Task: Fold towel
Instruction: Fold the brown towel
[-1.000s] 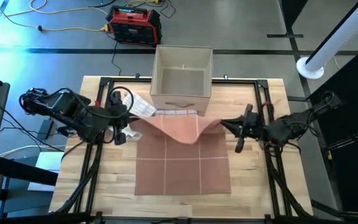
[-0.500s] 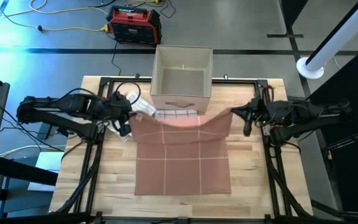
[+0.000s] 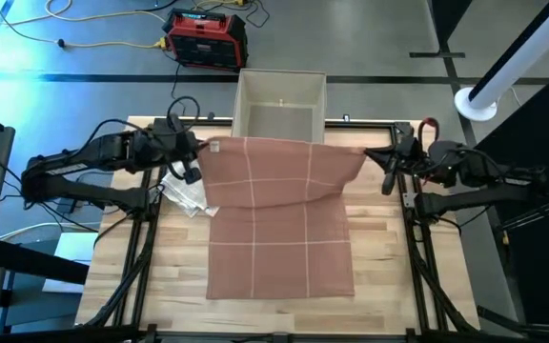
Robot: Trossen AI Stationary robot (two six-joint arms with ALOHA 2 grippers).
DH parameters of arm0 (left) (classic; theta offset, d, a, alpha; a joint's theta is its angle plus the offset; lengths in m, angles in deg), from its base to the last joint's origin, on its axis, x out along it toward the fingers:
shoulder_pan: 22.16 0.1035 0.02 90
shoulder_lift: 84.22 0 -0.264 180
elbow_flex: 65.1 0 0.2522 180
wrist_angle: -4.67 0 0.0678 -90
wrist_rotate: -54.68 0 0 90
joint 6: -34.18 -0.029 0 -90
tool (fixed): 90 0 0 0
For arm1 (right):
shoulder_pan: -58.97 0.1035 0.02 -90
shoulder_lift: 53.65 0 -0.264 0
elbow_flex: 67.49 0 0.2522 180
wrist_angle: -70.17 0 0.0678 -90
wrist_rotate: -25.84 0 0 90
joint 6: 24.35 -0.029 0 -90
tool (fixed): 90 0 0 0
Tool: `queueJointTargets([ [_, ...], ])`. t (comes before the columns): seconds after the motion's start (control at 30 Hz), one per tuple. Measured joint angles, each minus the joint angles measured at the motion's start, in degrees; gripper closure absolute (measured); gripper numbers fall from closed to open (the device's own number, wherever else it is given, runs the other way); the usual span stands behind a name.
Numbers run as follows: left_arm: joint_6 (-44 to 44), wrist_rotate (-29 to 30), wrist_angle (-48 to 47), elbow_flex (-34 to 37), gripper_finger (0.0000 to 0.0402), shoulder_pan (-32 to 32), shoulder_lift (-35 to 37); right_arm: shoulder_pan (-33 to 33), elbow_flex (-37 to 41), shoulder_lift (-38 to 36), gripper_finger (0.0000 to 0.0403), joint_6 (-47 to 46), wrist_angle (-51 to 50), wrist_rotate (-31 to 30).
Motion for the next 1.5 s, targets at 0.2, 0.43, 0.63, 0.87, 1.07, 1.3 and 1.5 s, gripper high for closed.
queueJointTargets([
  [0.2, 5.4, -7.7, -3.9, 0.0, 0.0402, 0.6, 1.9, 0.0, 0.0, 0.4, 0.0403, -3.5, -2.5, 7.1],
  [0.43, 20.2, -17.1, -13.8, 0.0, 0.0402, -4.0, 1.2, 0.1, 2.5, 1.9, 0.0403, -14.0, -10.4, 20.0],
  [0.63, 25.4, -18.1, -15.4, -0.1, 0.0402, -11.1, -2.4, 0.2, 8.6, 3.0, 0.0403, -17.4, -9.6, 28.0],
  [0.87, 29.0, -25.2, -13.7, 4.3, 0.0402, -13.8, -5.9, 0.2, 12.0, 3.0, 0.0403, -18.7, -8.1, 31.6],
  [1.07, 37.0, -37.9, -2.1, 13.7, 0.0402, -16.3, -6.0, 2.5, 12.0, 3.5, 0.0403, -22.2, -8.5, 39.8],
  [1.3, 47.1, -40.8, 10.6, 16.3, 0.0402, -25.0, -6.7, 13.3, 12.0, 7.9, 0.0403, -29.8, -10.8, 44.8],
  [1.5, 51.9, -40.6, 22.1, 21.0, 0.0402, -32.5, -12.7, 22.2, 12.0, 17.0, 0.0403, -32.1, -9.7, 44.7],
])
